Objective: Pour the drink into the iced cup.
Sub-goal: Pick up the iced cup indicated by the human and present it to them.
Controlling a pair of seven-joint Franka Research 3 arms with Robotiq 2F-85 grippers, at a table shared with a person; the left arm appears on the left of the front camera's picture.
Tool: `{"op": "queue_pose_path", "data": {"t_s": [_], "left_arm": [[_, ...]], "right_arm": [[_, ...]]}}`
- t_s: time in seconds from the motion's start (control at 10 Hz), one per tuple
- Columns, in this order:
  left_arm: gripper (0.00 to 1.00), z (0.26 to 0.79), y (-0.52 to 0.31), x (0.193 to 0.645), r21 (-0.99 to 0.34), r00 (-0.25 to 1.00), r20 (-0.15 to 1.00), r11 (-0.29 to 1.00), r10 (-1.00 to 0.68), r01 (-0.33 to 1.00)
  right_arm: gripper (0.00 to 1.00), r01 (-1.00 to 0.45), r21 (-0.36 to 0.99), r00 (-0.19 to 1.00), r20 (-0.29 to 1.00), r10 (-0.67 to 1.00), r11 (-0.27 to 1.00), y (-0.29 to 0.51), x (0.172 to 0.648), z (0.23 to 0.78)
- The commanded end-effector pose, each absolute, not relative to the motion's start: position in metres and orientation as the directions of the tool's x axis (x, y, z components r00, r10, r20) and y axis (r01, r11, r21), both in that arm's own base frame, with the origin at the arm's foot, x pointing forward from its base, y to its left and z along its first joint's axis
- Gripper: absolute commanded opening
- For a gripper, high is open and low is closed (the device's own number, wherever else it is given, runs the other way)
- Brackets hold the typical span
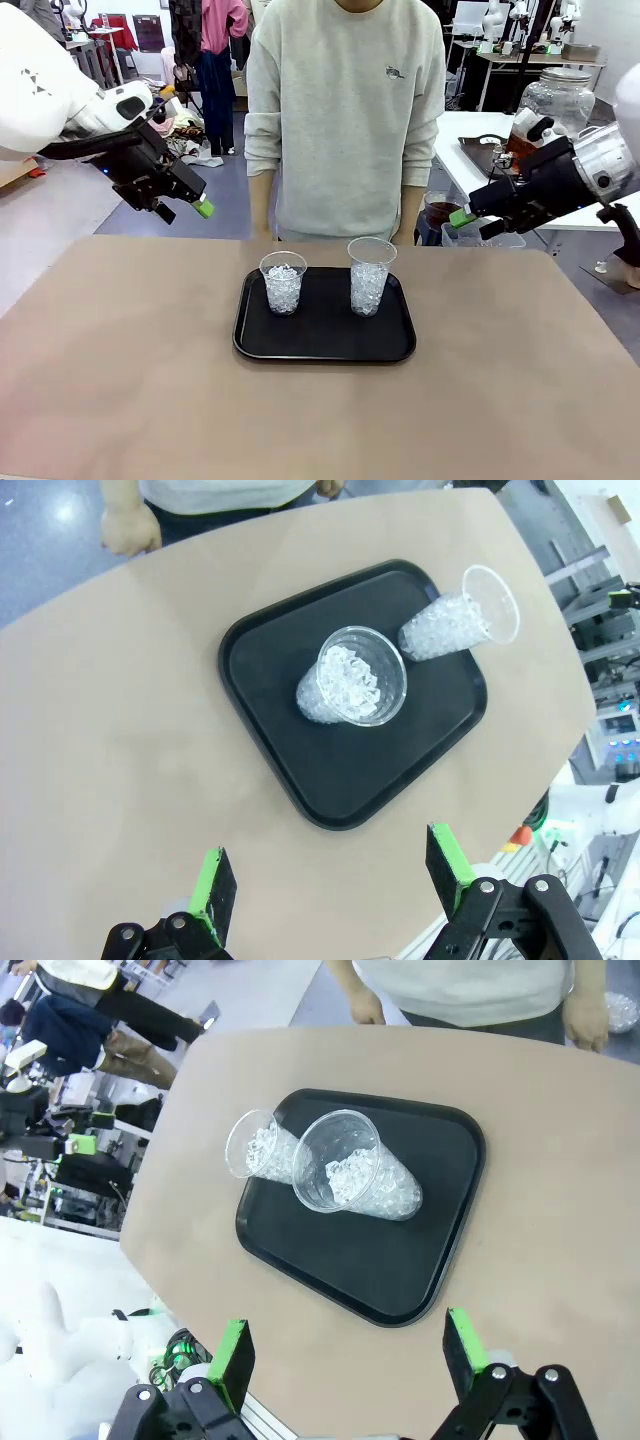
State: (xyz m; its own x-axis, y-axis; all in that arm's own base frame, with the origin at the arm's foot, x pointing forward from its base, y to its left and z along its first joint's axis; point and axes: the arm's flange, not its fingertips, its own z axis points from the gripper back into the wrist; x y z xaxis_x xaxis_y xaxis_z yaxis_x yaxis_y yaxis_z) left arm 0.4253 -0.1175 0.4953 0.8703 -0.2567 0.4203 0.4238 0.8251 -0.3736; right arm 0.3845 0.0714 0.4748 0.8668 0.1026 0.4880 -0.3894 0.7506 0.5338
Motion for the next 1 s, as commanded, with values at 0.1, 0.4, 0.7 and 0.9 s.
{"op": "queue_pose_path", "data": {"t_s": [0.1,0.4,0.7,0.9], "left_arm": [[1.00,0.500,-0.119,0.423,-0.356,0.863,0.431,0.829,-0.265,0.432],[1.00,0.496,-0.121,0.424,-0.355,0.867,0.422,0.832,-0.264,0.426],[1.00,0.500,-0.105,0.444,-0.543,0.919,0.383,0.784,-0.087,0.301],[1.00,0.491,-0.091,0.455,-0.671,0.948,0.317,0.709,0.012,0.215]], "right_arm": [[1.00,-0.389,0.534,0.867,0.488,0.103,0.751,0.071,0.384,0.475],[1.00,-0.391,0.515,0.865,0.488,0.114,0.763,0.070,0.385,0.474],[1.00,-0.204,0.750,0.954,0.296,-0.043,0.629,0.062,0.404,0.485],[1.00,-0.131,0.837,0.973,0.211,-0.092,0.532,0.044,0.409,0.481]]}}
